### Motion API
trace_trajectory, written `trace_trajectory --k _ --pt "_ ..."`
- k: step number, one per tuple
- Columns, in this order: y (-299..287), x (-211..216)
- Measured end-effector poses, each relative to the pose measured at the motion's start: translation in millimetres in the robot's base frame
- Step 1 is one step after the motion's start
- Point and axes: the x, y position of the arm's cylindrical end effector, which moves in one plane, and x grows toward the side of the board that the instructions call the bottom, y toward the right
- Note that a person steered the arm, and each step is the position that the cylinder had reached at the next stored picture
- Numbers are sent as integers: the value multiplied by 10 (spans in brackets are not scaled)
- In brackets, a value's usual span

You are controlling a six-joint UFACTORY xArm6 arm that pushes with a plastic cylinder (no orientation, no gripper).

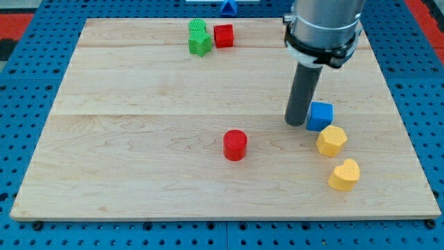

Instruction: Push the red circle to the top side of the blue cube

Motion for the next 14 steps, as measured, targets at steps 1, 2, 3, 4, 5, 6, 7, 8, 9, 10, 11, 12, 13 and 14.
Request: trace_trajectory --k 1,2,3,4,5,6,7,8,9,10,11,12,13,14 --pt "-180 224" --pt "-117 693" --pt "-377 1014" --pt "-868 917" --pt "-1020 693" --pt "-986 359" --pt "-934 29" --pt "-706 -95" --pt "-484 -179" --pt "-277 -322" --pt "-138 -496" --pt "-162 -486" --pt "-189 -540" --pt "-200 -608"
